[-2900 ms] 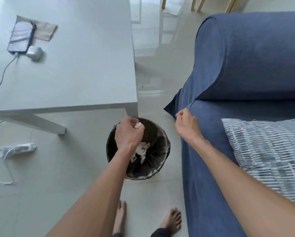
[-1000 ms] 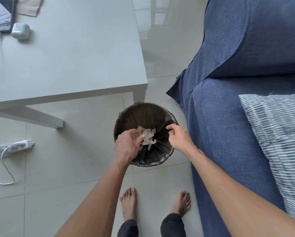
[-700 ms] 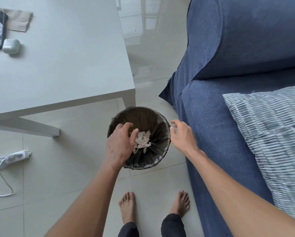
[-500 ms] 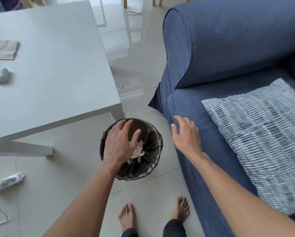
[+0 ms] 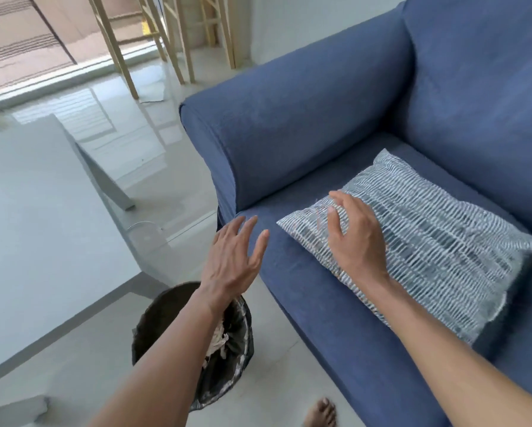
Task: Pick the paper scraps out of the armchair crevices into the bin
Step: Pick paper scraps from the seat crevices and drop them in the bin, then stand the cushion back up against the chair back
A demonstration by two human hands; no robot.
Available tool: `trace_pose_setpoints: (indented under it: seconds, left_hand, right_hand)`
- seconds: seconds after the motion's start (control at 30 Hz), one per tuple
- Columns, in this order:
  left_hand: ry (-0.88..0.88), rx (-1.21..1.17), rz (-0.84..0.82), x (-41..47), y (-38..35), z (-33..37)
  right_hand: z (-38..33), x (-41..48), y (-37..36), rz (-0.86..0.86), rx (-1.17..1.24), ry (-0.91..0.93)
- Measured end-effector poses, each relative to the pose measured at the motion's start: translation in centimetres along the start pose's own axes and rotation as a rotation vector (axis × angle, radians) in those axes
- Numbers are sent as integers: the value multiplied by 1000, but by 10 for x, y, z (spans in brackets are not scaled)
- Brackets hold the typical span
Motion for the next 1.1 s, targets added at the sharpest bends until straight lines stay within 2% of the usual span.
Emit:
trace_pose_setpoints:
  seconds: [0.23,0.53,0.7,0.8,0.93,1.1]
  left_hand:
    - [-183,38,-32,65,-22,85]
    - [-369,135,-182,109,-73,194]
    - [-335,116,-197,130,-86,219]
    - [-251,70,-231,141,-99,226]
    - [-132,189,-316,151,-126,229]
    - [47,148,-416,178,-140,234]
  right_hand:
    - [107,6,61,5,-125,-238]
    - [219,-18,114,-28,-326,-519]
    - [253,-36,124,-47,-195,-743]
    - [274,-47,123,-45,-65,-894]
    - [288,-71,107,-3,180,-1093]
    - [281,-71,88,100,356,-1096]
Point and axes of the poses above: each hand's wrist, its own x-axis towards the middle knuckle, its own y-axis out of the back of the hand, z = x × y, the point moved 7 cm from there along x, towards the middle knuckle, and after that the axes turned 4 degrees about -z, right-handed, at the moved point
